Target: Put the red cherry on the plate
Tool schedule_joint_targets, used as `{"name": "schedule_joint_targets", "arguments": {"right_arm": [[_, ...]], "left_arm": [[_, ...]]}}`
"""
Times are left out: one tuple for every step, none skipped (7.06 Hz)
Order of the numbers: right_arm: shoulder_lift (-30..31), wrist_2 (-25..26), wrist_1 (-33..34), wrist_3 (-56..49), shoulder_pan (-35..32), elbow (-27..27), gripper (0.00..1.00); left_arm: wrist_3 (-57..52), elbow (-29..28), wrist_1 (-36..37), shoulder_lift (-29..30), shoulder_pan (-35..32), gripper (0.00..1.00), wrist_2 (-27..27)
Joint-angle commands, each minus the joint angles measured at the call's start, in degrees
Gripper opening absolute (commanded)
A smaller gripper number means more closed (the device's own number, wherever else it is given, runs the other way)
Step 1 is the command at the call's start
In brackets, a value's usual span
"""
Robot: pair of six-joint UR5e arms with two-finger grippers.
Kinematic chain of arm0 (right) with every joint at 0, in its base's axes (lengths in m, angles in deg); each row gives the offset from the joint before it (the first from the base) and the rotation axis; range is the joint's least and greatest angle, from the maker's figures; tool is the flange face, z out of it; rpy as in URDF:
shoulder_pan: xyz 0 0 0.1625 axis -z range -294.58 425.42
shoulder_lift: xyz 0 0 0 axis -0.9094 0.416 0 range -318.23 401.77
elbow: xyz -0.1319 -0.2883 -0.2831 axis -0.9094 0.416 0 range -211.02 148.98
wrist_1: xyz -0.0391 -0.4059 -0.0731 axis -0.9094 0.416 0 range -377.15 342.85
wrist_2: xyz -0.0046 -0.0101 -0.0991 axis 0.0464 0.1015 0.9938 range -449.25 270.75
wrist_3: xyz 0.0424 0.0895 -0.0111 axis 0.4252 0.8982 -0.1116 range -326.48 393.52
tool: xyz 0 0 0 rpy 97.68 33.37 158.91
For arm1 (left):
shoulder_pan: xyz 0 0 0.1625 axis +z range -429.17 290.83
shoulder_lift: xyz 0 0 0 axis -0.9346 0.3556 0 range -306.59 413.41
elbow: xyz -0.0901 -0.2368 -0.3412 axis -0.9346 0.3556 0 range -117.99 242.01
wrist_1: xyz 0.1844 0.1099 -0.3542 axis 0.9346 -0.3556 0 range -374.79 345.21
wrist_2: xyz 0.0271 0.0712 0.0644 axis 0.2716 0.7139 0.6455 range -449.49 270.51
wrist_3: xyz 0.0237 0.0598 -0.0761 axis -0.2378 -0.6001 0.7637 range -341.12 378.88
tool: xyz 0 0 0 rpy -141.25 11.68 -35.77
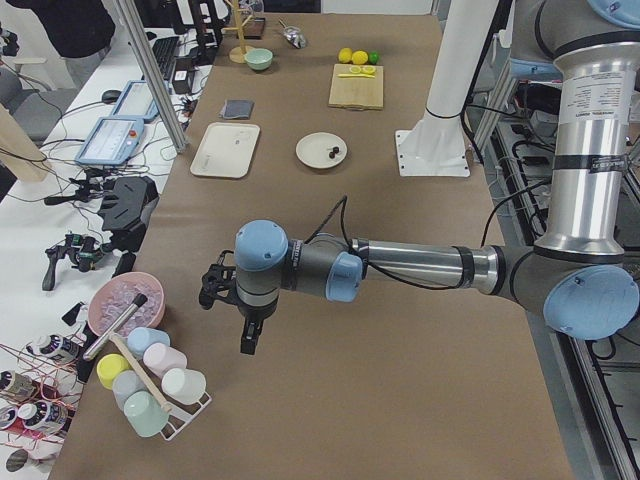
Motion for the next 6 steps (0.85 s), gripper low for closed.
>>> {"name": "schedule_joint_targets", "arguments": {"right_arm": [[1.2, -0.6, -0.5, -2.2, -1.5, 2.8, 1.0], [1.4, -0.6, -0.5, -3.5, -2.4, 3.1, 1.0], [1.4, -0.6, -0.6, -3.5, -2.8, 3.0, 1.0], [1.5, -0.6, -0.5, -3.4, -2.8, 3.1, 1.0], [1.4, -0.7, -0.5, -3.3, -2.8, 3.1, 1.0], [1.4, -0.7, -0.5, -3.3, -2.8, 3.1, 1.0]], "left_arm": [[0.0, -0.8, -0.3, 0.0, 0.3, 0.98, -0.2], [0.1, -1.0, -0.3, 0.0, 0.4, 0.98, -0.2], [0.1, -1.1, -0.1, 0.0, 0.4, 0.98, -0.2], [0.1, -1.1, -0.2, 0.0, 0.4, 0.98, -0.2], [0.1, -1.1, -0.3, -0.2, 0.4, 0.98, -0.2], [0.1, -1.1, -0.4, -0.3, 0.4, 0.98, -0.2]]}}
